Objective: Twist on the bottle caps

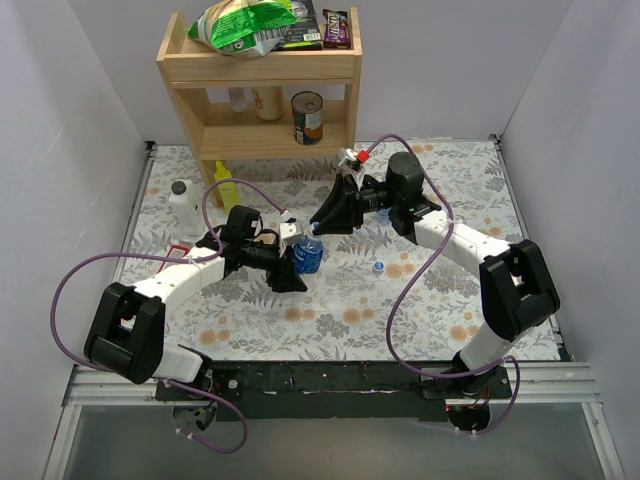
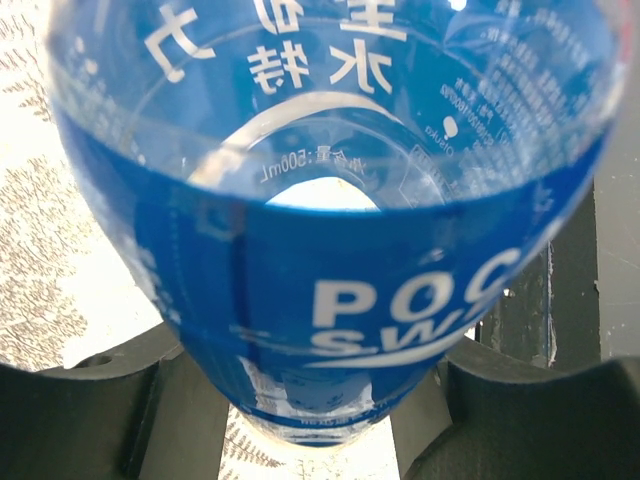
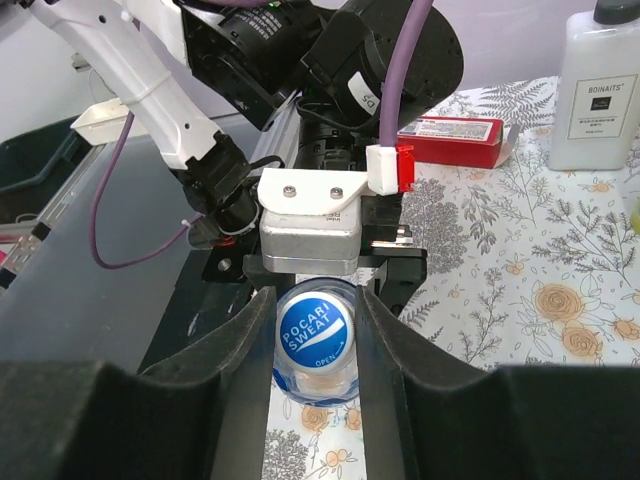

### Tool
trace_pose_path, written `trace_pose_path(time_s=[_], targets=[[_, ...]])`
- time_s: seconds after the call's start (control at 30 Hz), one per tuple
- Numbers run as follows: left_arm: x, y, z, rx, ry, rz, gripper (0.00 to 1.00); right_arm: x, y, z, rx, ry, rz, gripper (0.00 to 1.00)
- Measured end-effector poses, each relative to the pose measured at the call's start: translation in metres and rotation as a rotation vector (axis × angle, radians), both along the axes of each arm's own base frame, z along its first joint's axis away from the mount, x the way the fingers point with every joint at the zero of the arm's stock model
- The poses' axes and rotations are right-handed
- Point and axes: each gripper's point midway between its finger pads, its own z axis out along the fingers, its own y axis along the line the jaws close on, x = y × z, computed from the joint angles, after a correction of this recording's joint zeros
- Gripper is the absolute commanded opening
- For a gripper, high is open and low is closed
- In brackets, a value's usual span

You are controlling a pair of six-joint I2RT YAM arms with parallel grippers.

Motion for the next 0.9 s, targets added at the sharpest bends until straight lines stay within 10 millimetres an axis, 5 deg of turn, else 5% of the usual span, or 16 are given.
trace_pose_path(time_s=[0.27,0.4,0.6,0.9], targets=[[0.002,-0.001,0.003,-0.003,-0.009,0.002,0.00,0.000,0.001,-0.009,-0.001,0.037,-0.002,0.52],[0.005,-0.001,0.005,-0.008,-0.019,0.004,0.00,-0.001,0.003,-0.014,-0.005,0.059,0.002,0.43],[0.007,-0.002,0.008,-0.018,-0.020,0.006,0.00,0.000,0.004,-0.010,0.003,0.067,-0.012,0.55],[0.008,-0.002,0.008,-0.019,-0.020,0.010,0.00,0.003,0.006,-0.006,0.009,0.091,-0.036,0.44]])
